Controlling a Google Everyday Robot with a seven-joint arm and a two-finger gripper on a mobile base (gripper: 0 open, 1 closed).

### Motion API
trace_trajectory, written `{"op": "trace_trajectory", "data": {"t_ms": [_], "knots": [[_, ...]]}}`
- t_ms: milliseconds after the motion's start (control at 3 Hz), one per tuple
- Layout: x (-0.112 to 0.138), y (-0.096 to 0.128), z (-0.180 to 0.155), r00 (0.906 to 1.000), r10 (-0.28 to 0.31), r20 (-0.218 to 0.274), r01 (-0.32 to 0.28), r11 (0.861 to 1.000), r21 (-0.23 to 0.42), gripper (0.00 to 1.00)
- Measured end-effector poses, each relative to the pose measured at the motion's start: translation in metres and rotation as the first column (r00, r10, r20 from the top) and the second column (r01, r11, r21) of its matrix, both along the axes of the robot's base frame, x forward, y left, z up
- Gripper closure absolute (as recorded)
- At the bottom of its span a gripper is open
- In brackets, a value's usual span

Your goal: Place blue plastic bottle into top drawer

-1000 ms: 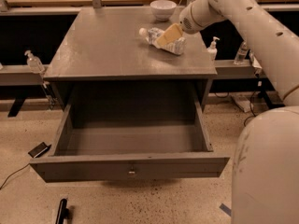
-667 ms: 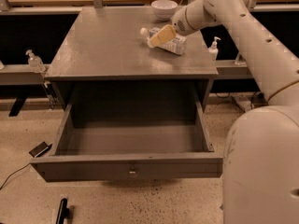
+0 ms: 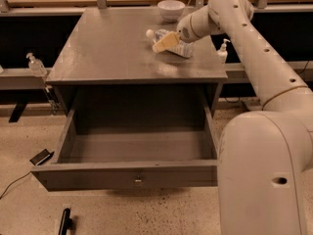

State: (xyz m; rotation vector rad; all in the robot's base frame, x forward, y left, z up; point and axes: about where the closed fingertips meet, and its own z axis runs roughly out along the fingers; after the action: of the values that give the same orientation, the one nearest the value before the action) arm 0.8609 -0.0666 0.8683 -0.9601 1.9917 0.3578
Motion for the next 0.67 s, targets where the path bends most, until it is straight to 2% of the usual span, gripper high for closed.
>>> {"op": "trace_trajectory", "data": {"t_ms": [333, 667], "knots": [[0.0042, 0.0019, -0.01, 0.9999, 0.001, -0.014, -0.001, 1.0, -0.03, 0.41], [0.0022, 0.0079, -0.0129, 0.9998, 0.021, -0.005, -0.021, 0.995, -0.095, 0.64]]}}
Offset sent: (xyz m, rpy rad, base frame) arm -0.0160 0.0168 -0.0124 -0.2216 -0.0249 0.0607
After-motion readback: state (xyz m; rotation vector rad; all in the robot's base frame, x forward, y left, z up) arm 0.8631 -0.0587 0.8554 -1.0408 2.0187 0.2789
